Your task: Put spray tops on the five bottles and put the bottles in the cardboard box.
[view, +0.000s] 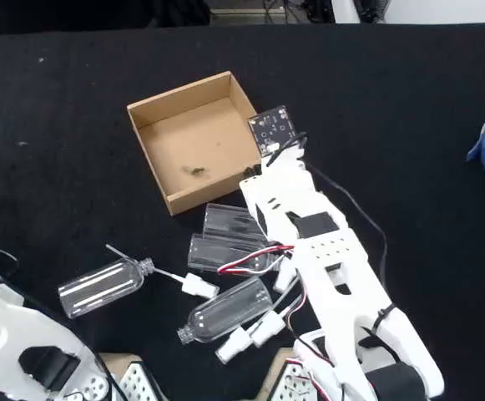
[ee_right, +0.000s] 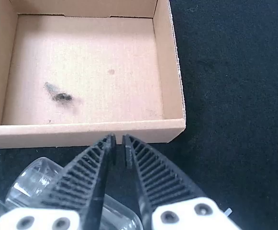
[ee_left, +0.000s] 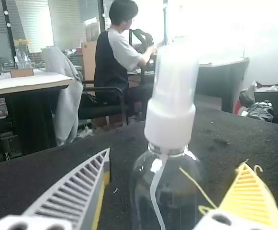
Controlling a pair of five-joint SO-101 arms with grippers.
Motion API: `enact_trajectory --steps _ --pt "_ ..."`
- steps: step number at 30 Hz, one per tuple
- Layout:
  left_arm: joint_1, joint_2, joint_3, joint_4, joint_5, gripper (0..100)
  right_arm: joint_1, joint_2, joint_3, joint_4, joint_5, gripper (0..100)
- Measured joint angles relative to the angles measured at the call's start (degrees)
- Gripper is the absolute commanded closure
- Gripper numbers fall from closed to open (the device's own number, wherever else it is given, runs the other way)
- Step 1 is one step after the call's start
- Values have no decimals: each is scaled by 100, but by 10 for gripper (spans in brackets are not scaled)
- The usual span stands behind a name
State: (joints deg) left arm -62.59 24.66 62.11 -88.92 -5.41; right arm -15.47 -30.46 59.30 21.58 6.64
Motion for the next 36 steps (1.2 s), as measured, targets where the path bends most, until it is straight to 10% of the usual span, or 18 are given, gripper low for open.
enact_trajectory --steps 7,31,36 --pt "18 -607 0 1345 0 742 0 0 0 0 0 987" --pt "132 -712 -255 1407 0 745 0 0 0 0 0 987" --pt "185 -712 -193 1407 0 895 0 0 0 0 0 987"
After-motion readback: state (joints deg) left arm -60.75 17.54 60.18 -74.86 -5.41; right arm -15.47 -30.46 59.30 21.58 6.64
